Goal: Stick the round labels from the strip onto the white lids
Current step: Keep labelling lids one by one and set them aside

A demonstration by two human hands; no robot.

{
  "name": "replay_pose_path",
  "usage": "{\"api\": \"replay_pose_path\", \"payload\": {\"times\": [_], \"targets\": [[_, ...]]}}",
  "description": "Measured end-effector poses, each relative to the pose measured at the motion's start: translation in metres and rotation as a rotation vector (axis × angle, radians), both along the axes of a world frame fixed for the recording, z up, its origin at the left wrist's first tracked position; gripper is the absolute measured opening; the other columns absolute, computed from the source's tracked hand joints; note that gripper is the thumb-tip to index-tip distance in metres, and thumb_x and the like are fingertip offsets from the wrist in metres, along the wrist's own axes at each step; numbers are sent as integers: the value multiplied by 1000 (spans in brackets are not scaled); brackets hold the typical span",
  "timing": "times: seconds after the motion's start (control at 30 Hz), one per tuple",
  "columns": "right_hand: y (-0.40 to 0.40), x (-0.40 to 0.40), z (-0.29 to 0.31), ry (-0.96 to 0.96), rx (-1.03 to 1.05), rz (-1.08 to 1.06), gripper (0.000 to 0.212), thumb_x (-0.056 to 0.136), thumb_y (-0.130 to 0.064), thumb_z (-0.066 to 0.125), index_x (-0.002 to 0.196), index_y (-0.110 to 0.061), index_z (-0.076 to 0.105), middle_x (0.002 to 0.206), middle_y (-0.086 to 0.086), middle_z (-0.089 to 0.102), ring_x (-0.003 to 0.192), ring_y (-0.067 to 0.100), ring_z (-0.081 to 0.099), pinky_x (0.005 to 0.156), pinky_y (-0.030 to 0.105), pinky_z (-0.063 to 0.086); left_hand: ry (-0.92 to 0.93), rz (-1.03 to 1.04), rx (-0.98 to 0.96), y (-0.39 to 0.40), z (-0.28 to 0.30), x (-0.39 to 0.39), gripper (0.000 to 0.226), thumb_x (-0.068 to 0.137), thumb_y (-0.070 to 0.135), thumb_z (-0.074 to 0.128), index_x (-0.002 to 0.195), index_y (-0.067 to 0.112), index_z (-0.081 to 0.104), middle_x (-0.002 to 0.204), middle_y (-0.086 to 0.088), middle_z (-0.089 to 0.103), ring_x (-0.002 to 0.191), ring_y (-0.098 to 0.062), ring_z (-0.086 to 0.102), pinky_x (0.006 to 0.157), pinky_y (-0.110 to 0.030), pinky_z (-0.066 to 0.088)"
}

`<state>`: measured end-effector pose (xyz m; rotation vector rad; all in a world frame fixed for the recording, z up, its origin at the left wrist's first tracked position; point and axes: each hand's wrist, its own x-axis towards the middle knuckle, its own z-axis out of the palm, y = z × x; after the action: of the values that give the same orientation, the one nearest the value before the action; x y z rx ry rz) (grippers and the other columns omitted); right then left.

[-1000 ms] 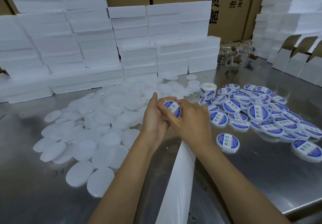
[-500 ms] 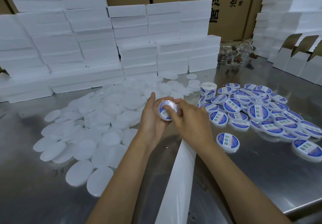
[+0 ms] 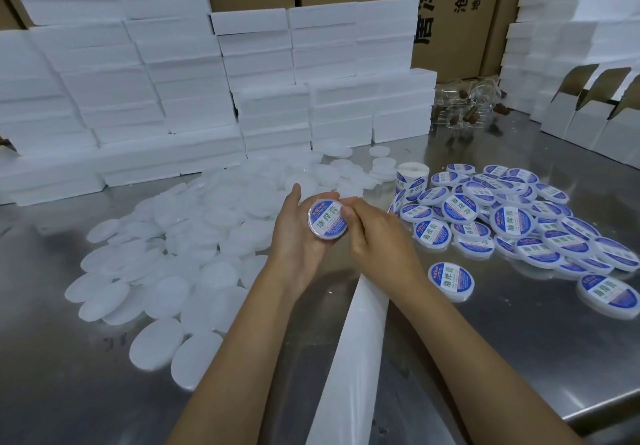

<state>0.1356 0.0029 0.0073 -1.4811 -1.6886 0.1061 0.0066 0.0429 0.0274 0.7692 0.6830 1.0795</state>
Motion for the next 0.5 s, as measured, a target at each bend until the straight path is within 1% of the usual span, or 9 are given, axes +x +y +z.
{"api": "replay_pose_path", "payload": {"times": [0.03,0.1,0.17,0.2,0.27,0.3,0.4,0.47,0.5], "targets": [[-1,0,0,1,5,-5,31,106,-37,41,119,-19,62,89,-5,70,83,16,64,81,43,50,20,6,1,0,0,0,58,107,48,33,104,-1,66,106,-22,74,94,-28,72,92,-38,56],[-2,-3,2,-21,0,-60,43,95,-61,46,112,-26,64,76,-14,63,79,12,61,87,40,44,58,6,8,-1,0,1,59,107,48,32,103,0,66,103,-21,74,91,-28,72,90,-38,56],[-3,-6,3,-80,-21,-143,61,80,-82,43,108,-32,63,74,-16,61,79,8,59,89,37,37,91,12,8,-2,0,3,58,107,49,34,104,0,66,105,-21,71,97,-31,68,95,-41,53],[-3,-6,3,-103,-31,-165,63,78,-84,42,108,-32,62,76,-15,63,80,9,59,91,37,36,97,11,10,-3,0,4,58,107,48,34,105,0,65,109,-23,70,102,-33,65,99,-43,51],[-2,-5,2,-81,-23,-150,55,84,-77,46,108,-30,62,75,-14,62,78,9,59,93,38,37,94,-5,22,-3,1,4,58,107,48,32,109,-1,64,118,-26,68,107,-35,64,102,-45,50],[0,-3,1,-50,-6,-125,47,89,-70,50,108,-28,62,71,-14,59,75,9,58,93,40,38,80,-14,23,-3,1,3,58,107,47,31,108,-1,63,117,-26,70,106,-34,65,99,-44,52],[3,0,-2,29,26,-48,25,97,-49,55,102,-25,62,61,-17,50,64,6,52,91,41,41,40,-28,29,-2,1,-1,56,107,46,32,107,-1,63,100,-20,75,89,-29,73,83,-37,59],[3,0,-4,69,52,-16,13,100,-42,54,92,-31,54,59,-19,48,60,2,50,84,38,42,27,-40,41,-2,0,-1,55,108,45,31,107,-1,62,95,-18,76,84,-26,74,76,-34,61],[3,0,-5,96,56,-5,13,101,-40,53,90,-34,50,59,-21,49,60,1,51,79,35,42,24,-42,44,-2,0,-1,55,108,44,30,107,-1,61,95,-18,76,84,-26,75,74,-33,61]]}}
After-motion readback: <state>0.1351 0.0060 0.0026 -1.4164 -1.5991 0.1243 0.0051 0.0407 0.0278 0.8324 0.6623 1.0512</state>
